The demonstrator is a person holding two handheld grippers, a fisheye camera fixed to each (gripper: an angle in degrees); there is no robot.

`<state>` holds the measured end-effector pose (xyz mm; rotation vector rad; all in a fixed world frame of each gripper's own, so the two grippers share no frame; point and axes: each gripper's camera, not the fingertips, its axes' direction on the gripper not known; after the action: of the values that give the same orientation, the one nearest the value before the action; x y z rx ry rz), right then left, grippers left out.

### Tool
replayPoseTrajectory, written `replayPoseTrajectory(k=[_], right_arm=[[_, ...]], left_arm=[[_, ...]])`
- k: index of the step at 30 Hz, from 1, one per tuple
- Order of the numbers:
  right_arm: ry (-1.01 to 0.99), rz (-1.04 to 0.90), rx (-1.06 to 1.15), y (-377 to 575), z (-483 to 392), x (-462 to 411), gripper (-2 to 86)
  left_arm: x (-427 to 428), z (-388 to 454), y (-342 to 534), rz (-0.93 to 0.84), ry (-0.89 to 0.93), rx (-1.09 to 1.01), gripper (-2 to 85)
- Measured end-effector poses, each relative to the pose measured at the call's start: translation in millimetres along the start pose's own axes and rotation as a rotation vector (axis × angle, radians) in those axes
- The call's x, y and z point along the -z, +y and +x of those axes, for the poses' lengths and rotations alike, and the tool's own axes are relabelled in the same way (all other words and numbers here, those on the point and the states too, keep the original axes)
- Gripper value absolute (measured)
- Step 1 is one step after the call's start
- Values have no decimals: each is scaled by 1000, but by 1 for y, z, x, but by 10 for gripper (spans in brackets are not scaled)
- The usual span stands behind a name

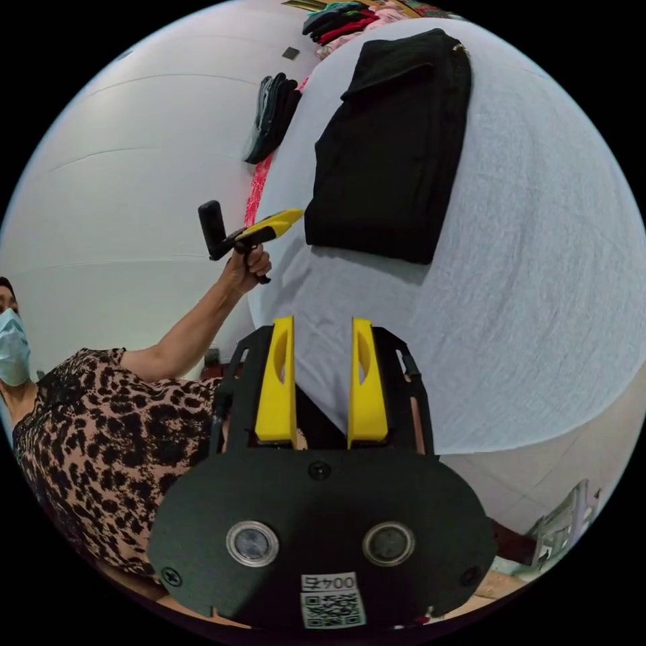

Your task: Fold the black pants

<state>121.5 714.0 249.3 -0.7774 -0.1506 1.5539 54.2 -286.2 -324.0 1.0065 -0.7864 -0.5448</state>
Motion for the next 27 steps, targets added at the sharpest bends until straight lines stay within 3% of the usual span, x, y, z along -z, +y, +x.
replayPoseTrajectory(k=[6,20,27], right_arm=[[5,46,-7,0,-22,-13,114],[3,113,-28,2,-17,-23,98],[20,133,-30,0,2,-19,100]], left_arm=[[-19,-41,-20,-97,116,-56,134],[-18,-113,-12,-81,392,57,115],[-19,-144,-13,-137,436,179,42]])
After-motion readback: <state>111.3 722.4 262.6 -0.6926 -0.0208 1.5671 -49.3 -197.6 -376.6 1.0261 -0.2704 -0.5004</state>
